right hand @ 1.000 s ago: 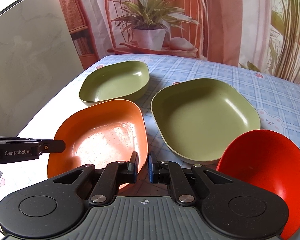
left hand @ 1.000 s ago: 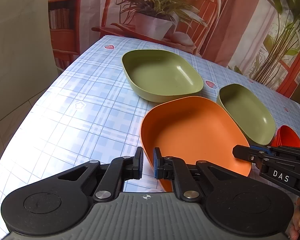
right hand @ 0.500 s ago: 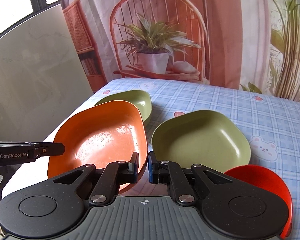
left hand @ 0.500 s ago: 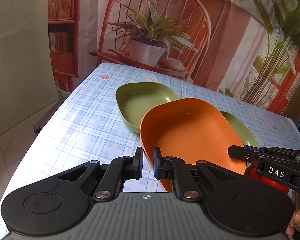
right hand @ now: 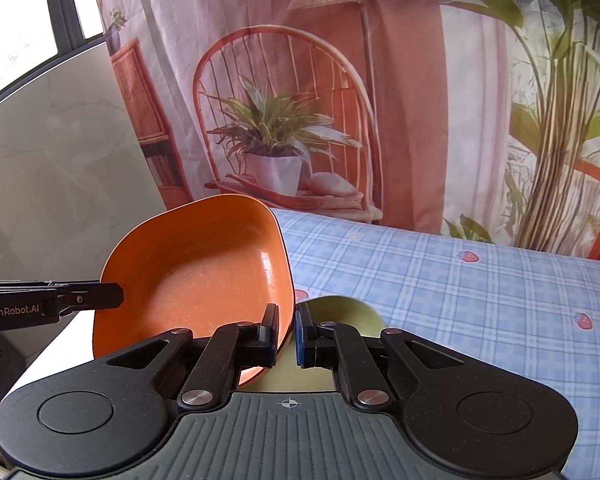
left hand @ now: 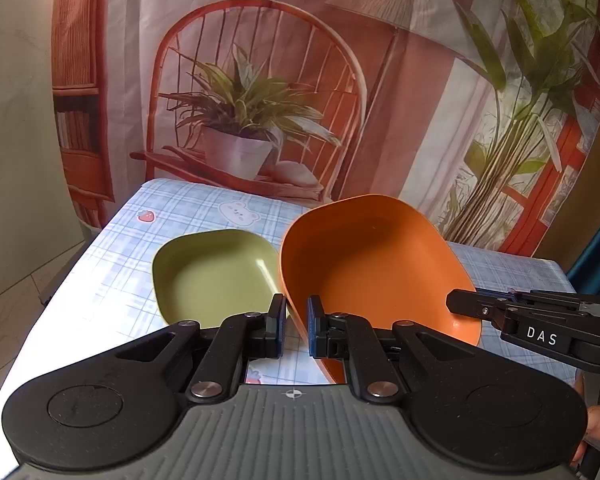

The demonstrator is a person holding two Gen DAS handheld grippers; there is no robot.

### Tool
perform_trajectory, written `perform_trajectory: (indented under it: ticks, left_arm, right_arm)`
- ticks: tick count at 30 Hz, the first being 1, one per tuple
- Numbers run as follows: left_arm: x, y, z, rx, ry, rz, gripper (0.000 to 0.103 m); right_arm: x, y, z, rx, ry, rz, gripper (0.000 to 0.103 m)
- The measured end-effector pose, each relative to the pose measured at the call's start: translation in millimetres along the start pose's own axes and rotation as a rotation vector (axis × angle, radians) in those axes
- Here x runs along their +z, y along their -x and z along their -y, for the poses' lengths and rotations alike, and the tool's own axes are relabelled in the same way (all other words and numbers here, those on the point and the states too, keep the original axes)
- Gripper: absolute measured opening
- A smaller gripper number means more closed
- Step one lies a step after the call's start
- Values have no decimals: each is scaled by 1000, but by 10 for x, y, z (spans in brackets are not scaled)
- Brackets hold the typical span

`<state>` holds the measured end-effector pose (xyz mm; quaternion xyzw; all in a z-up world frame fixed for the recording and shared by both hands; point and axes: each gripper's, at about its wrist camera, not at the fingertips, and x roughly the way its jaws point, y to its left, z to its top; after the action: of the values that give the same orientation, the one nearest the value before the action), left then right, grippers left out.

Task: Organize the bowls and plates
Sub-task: 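Lift the orange plate over the olive-green plate with the left gripper, then lower the orange plate onto the olive-green plate and open the left gripper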

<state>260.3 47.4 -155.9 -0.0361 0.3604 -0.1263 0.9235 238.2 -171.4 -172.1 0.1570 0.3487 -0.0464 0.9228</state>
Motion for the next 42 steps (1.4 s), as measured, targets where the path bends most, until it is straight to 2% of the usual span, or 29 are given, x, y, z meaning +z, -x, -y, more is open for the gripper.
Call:
perform_trajectory:
  ticks: [7,15,27,42]
  left_arm:
    - [-6,-318,260,-15,-23,-38,12]
    - [-116,-651,346,20,-58,-89,12]
    - [-249,-817,405,35,-106,-138,12]
    - [-367,-853,429,40,-116,-174,13]
  right_arm:
    - [59,-121,404,-24,-24,-41,8]
    - [-35,-359,636,-29,-58,-86,8]
    - [-182,-490,763,-36,-66,-150,8]
    - [-220,-455,726,-62,-41,-164,8]
